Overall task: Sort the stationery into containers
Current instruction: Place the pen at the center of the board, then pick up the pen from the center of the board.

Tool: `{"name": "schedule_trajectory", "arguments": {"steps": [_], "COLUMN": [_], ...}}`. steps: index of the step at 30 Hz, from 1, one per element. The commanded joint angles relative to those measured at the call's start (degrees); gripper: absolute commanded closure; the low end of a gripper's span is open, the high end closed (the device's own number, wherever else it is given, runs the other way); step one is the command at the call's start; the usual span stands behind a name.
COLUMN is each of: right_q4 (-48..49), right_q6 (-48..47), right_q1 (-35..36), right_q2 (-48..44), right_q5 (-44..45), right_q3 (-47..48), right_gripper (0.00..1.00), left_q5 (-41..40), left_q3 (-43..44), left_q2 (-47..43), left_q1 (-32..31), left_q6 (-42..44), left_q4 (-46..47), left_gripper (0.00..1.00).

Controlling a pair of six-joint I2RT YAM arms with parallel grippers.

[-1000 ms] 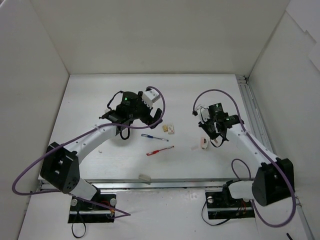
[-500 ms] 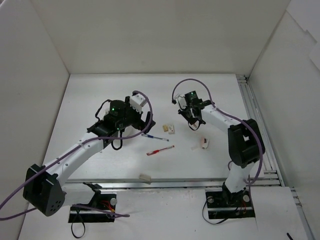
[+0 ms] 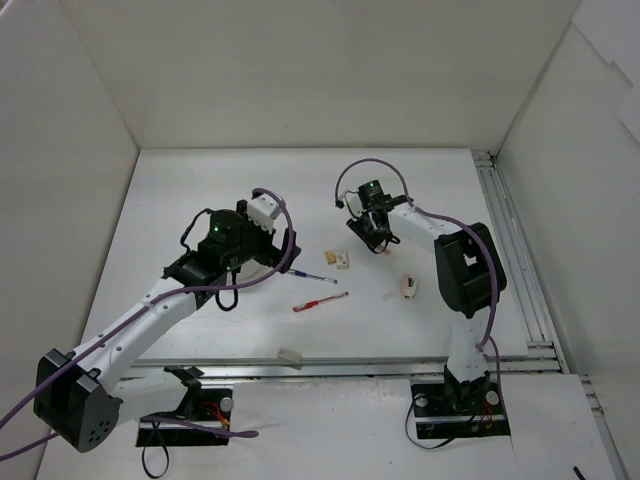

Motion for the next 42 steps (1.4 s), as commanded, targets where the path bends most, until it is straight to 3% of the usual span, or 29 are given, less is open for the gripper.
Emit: {"name": "schedule_trajectory", "arguments": {"steps": [1, 7, 10, 12, 16, 20, 25, 29, 38, 39, 42], "right_q4": [-1.1, -1.1, -1.1, -1.1, -1.1, -1.01, -0.13, 1.18, 7.25, 7.16, 7.16], "right_q6": [0.45, 0.62, 0.8, 1.06, 1.06, 0.27, 0.01, 3.25, 24.95, 30.02, 30.85], "right_q1": [-0.22, -0.65, -1.53, -1.71, -2.15, -3.46, -4.08, -4.0, -3.64, -3.82, -4.17], "right_q2": [0.63, 0.89, 1.95, 1.86, -0.07, -3.66, -10.34, -19.81, -47.14, -48.83, -54.81], "right_q5": [-0.11, 0.41, -0.02, -0.81, -2.74, -6.78, -11.71, -7.59, 17.53, 17.99, 15.97], "right_q3": [1.97, 1.44, 1.53, 0.83, -1.63, -4.62, -6.21, -7.7, -21.48, -22.11, -25.01], "right_gripper": [0.71, 0.59, 0.59, 0.67, 0.71, 1.0, 1.0, 1.0, 1.0, 1.0, 1.0], "left_q5": [-1.06, -1.58, -1.94, -2.29, -1.85, -1.32, 0.69, 5.87, 12.99, 13.7, 14.68], "left_q3": [1.3, 0.6, 0.25, 0.33, 0.6, 0.95, 3.49, 7.09, 15.79, 17.45, 22.03], "left_q2": [-1.12, -1.91, -2.35, -2.52, -2.7, -2.26, 1.07, 5.38, 21.28, 24.34, 30.25], "left_q1": [-0.05, -0.05, -0.05, -0.05, -0.05, -1.18, -4.35, -7.85, -16.3, -17.09, -18.67], "left_q6": [-1.05, -1.22, -1.31, -1.57, -1.58, -0.79, 2.64, 7.54, 11.96, 11.87, 11.96], "left_q4": [1.57, 1.39, 1.31, 0.96, 1.13, 1.83, 3.06, 1.31, 3.06, 3.41, 3.59], "left_gripper": [0.01, 0.01, 0.0, 0.01, 0.01, 0.01, 0.0, 0.0, 0.0, 0.01, 0.01]}}
